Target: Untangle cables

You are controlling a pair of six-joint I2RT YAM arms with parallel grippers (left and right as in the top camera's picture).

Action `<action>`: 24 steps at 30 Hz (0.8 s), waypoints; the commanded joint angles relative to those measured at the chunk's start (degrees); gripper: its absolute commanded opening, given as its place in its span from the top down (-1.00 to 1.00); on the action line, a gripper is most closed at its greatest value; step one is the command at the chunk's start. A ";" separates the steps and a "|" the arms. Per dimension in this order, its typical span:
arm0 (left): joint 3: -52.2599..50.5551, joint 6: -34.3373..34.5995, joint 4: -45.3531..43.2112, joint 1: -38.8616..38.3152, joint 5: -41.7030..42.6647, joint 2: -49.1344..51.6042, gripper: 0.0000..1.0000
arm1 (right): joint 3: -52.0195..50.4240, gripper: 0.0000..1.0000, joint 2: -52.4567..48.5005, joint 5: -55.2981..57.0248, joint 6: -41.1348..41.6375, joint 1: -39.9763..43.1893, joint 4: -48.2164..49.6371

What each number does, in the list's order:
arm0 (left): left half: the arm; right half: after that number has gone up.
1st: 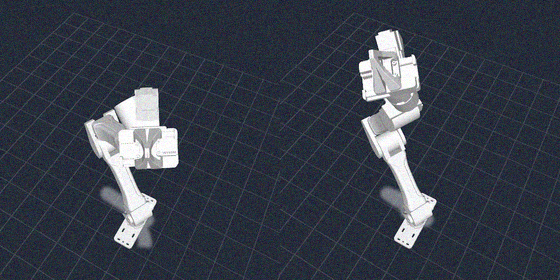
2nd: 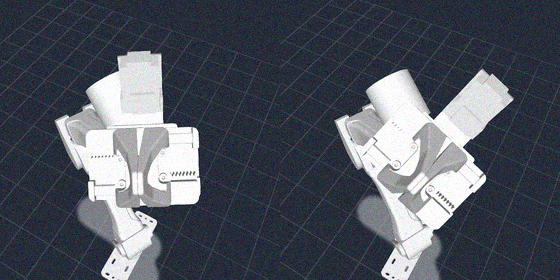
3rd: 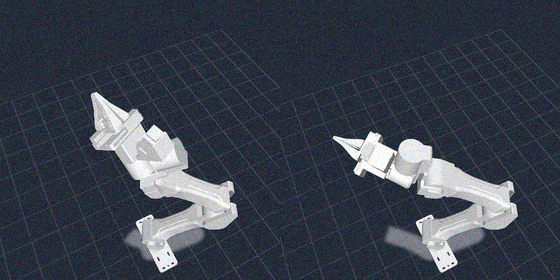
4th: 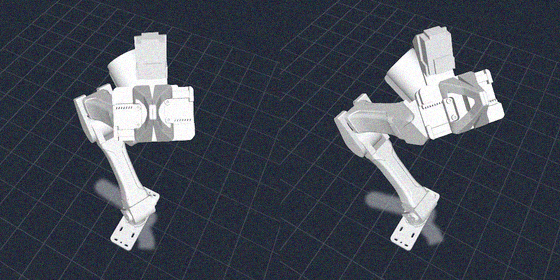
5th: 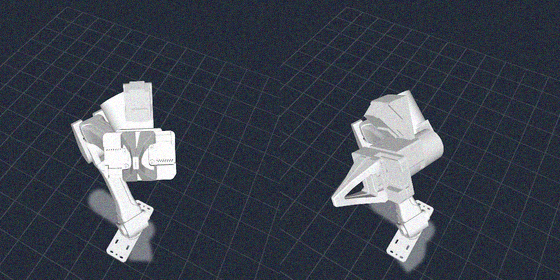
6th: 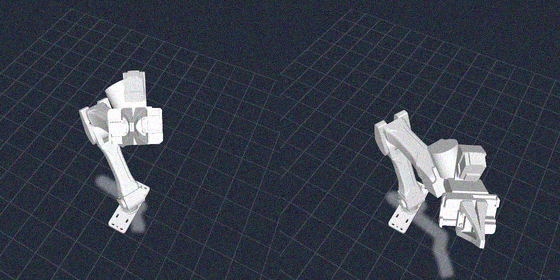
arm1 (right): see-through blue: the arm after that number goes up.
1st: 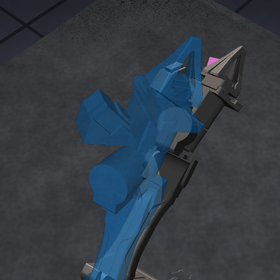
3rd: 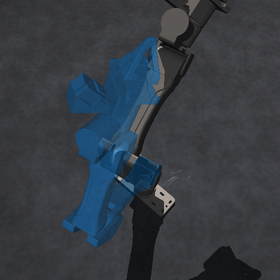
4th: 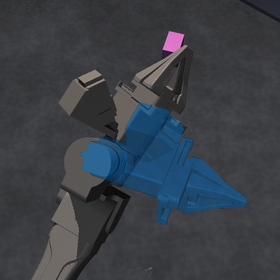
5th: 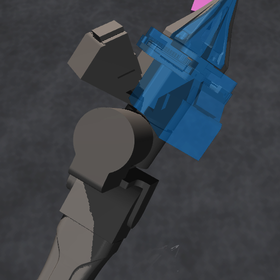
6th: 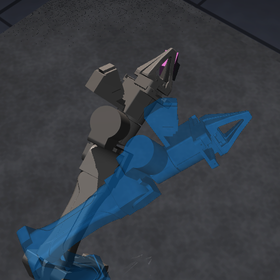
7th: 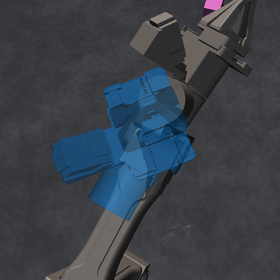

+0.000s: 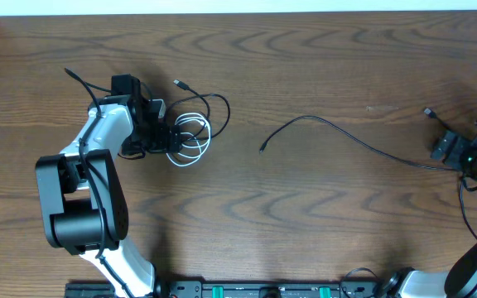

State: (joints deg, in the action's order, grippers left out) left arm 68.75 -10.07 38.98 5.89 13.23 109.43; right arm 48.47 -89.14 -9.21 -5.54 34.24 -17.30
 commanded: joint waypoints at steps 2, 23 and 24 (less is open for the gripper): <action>-0.31 0.76 0.13 0.04 0.28 0.76 -0.96 | -1.81 -0.98 -0.15 6.51 -3.39 -0.26 0.09; -0.31 0.76 0.13 0.04 0.28 0.76 -0.96 | -2.71 0.98 -9.64 2.32 6.10 -0.26 9.73; -0.31 0.76 0.13 0.04 0.28 0.74 -0.96 | -2.71 0.98 -9.25 0.63 7.08 -0.26 10.82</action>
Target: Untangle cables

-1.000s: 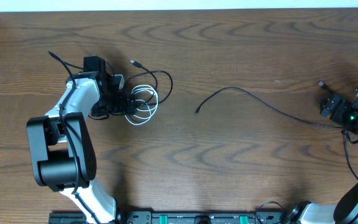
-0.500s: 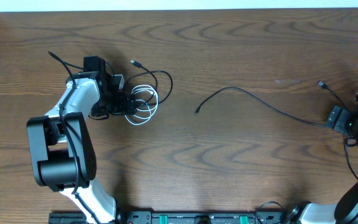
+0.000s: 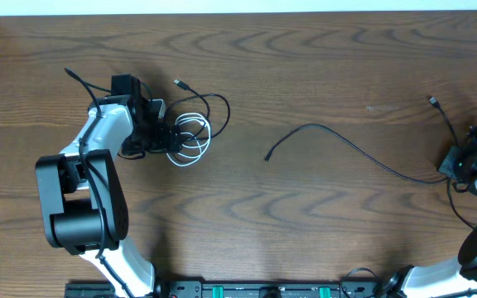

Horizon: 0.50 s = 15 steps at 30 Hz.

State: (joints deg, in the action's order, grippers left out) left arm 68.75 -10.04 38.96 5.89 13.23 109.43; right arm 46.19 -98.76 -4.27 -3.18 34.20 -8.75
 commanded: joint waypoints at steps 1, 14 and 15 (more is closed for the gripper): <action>-0.31 0.74 0.15 0.04 0.26 0.74 -0.96 | -0.44 0.98 0.94 -6.36 6.21 -0.22 3.91; -0.31 0.74 0.15 0.04 0.26 0.76 -0.96 | 0.15 0.97 6.67 -26.67 57.51 -0.22 62.27; -0.31 0.74 0.15 0.04 0.26 0.74 -0.96 | 0.50 0.97 6.67 -26.40 59.36 -0.22 66.34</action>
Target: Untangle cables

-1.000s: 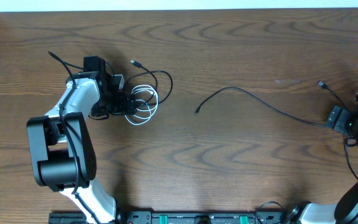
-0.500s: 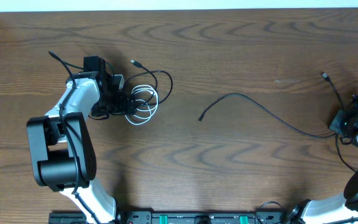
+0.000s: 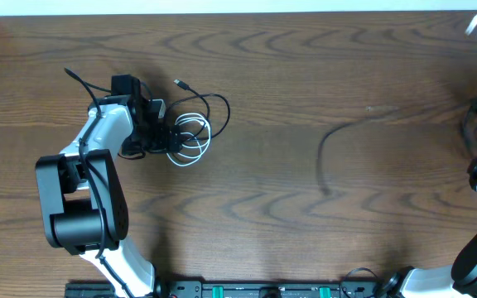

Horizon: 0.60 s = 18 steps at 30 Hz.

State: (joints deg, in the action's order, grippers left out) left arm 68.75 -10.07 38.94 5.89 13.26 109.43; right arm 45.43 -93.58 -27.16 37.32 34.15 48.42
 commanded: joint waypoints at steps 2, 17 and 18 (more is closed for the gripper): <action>-0.31 0.76 0.17 0.04 0.24 0.76 -0.96 | 2.84 0.97 1.49 -2.80 22.56 -0.07 18.10; -0.31 0.76 0.17 0.04 0.24 0.76 -0.96 | 30.97 0.97 3.34 -13.62 -2.62 2.38 -16.20; -0.31 0.76 0.17 0.04 0.26 0.76 -0.96 | 32.63 0.97 3.34 -13.77 -4.83 2.62 -19.87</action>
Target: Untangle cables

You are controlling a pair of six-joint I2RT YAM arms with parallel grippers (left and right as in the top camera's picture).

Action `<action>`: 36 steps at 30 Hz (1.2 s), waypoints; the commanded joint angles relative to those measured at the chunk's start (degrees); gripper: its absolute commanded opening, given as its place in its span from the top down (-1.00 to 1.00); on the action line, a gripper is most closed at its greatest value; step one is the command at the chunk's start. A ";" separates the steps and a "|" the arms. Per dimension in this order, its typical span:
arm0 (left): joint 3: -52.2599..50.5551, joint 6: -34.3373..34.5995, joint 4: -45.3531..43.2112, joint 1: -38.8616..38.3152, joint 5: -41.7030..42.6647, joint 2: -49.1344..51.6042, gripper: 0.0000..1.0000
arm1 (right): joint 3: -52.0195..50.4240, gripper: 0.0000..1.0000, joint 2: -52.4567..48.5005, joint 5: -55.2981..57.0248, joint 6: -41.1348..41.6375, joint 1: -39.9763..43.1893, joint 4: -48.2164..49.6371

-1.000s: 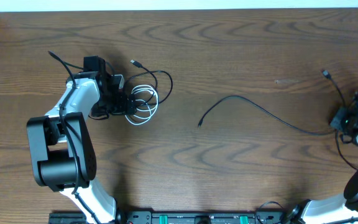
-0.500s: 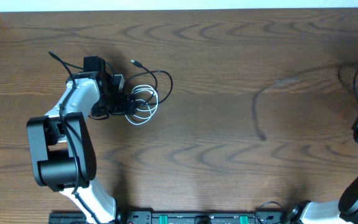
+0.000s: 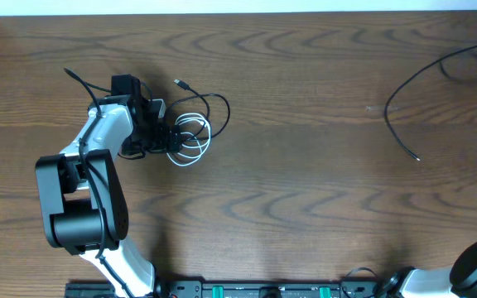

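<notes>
A tangle of cables lies at the table's left: a white coil with a thin black loop around it, whose plug points up-left. My left gripper sits at the coil's left edge and looks shut on the bundle. A separate long black cable lies at the far right. Its free end is on the wood and the rest runs off the right edge. My right gripper is out of view.
The left arm's base stands at the lower left, with a thin black lead poking out up-left of the wrist. Part of the right arm shows at the lower right corner. The table's far edge is a white strip.
The loose black cable has shifted further right and up; its free end went from right of centre to near the right edge. The right gripper, at the right edge before, has left the view. The left side is unchanged.
At first the right gripper held the black cable at the right edge, its free end near the table's middle. The end then lay slightly further right, then well right of centre, and now at the far right. The left gripper stayed on the tangle throughout.
</notes>
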State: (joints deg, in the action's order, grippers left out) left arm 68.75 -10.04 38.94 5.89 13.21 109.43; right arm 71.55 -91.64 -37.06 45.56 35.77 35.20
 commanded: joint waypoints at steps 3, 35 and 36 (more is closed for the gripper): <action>-0.31 0.74 0.17 0.04 0.31 0.76 -0.96 | 10.32 0.98 1.40 -3.82 -16.92 1.70 -12.33; -0.31 0.74 0.17 0.04 0.31 0.76 -0.96 | 22.23 0.98 1.42 2.08 -32.46 19.89 -31.26; -0.31 0.74 0.17 0.04 0.31 0.74 -0.96 | 22.23 0.98 1.42 1.42 -32.65 20.33 -31.23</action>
State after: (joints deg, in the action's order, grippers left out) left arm 68.75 -10.04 38.96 5.89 13.23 109.45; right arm 92.25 -91.57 -35.70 14.94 54.41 3.73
